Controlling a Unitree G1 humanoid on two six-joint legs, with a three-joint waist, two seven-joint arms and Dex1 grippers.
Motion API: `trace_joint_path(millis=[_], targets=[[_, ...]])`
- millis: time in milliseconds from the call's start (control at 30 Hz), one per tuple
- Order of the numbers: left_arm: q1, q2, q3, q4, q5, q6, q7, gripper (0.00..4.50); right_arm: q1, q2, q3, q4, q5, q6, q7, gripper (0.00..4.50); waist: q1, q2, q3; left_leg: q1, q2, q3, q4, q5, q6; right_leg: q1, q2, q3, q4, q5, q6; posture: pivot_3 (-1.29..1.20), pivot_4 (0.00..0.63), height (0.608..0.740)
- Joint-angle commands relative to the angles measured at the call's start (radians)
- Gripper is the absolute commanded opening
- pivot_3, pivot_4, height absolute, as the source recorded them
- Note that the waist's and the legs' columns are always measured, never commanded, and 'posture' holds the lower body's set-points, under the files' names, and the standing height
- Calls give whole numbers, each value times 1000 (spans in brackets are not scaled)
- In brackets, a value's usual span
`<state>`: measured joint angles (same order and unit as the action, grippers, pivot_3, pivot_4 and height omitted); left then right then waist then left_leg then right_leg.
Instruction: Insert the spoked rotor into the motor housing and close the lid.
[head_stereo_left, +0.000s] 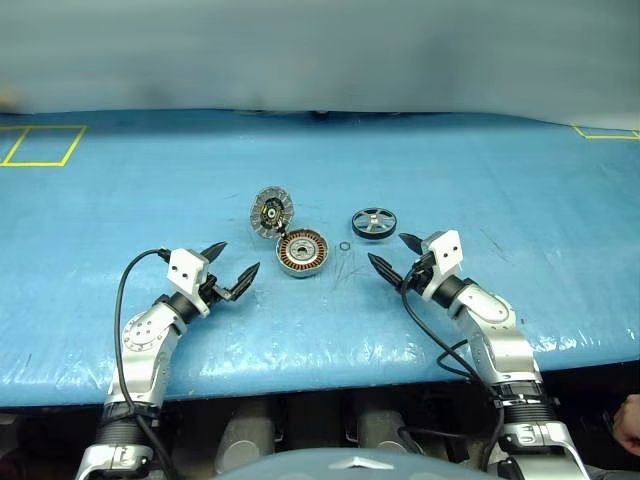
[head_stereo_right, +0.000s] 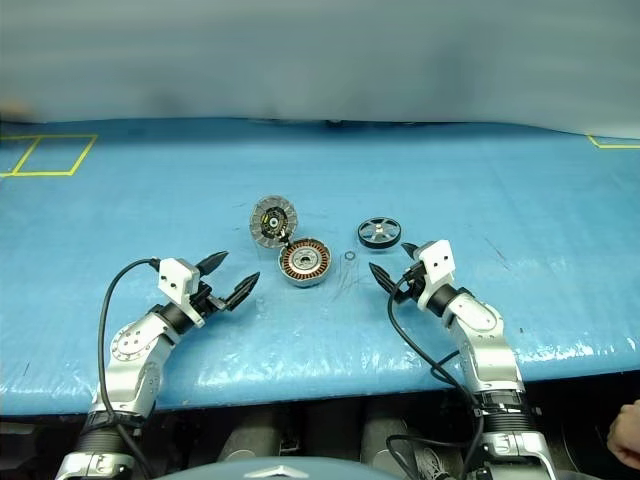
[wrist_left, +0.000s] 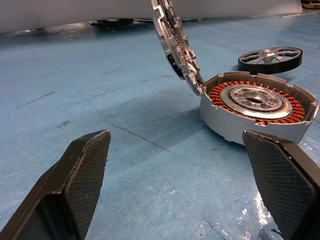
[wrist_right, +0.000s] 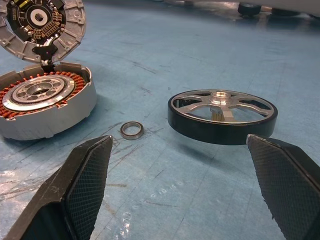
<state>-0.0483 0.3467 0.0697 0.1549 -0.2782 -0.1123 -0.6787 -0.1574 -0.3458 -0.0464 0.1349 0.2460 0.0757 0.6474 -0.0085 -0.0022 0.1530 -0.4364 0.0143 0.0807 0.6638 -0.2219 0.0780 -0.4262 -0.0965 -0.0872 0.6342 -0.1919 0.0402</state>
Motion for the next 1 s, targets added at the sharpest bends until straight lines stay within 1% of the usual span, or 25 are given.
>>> trace_joint_path(millis=[33,1000], targets=[[-3,5,4,-35,-7,0,-6,4500,-19,-4,-4,-15,3,-8,1,4484,0,0,0,0,0,0,0,0,0,0,0,0,0,0,0,0,150,740],[0,5,1,-34,-9,12,-14,4500,-26,1,0,-2,0,-7,7,4484,0,0,0,0,0,0,0,0,0,0,0,0,0,0,0,0,150,740]])
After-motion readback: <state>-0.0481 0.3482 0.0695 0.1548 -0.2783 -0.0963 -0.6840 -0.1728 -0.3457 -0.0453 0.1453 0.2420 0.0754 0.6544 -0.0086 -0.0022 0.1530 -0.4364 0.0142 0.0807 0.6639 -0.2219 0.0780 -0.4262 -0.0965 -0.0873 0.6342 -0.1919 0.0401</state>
